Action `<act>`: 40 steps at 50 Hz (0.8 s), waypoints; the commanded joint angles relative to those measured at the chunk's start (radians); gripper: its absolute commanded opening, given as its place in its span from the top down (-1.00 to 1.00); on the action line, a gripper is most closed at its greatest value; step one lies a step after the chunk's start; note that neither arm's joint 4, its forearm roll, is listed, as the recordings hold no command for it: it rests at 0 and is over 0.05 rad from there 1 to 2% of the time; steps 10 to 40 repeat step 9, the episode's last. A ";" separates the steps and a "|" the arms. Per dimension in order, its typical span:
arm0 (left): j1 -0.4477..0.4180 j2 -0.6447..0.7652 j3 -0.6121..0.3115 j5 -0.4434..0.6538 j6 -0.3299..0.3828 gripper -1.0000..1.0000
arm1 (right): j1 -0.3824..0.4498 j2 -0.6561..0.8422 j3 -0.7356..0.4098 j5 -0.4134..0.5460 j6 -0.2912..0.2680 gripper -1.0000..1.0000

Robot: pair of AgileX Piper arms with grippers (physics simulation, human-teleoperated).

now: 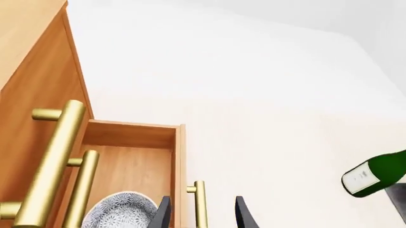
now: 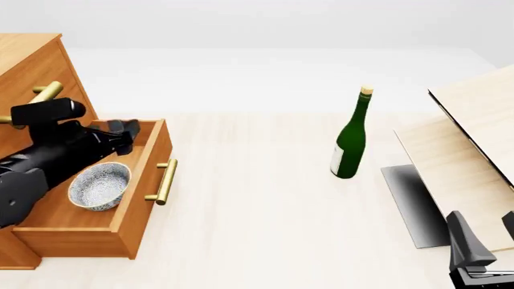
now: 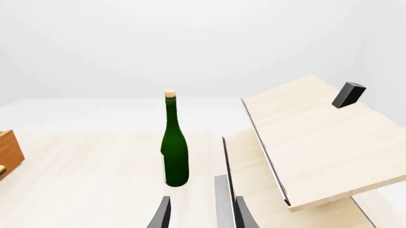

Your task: Put the bowl in the bottom drawer of the cabinet.

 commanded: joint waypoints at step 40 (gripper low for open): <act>-0.104 -0.278 0.132 -0.144 0.016 -1.00 | 0.000 0.000 0.000 0.000 0.000 -1.00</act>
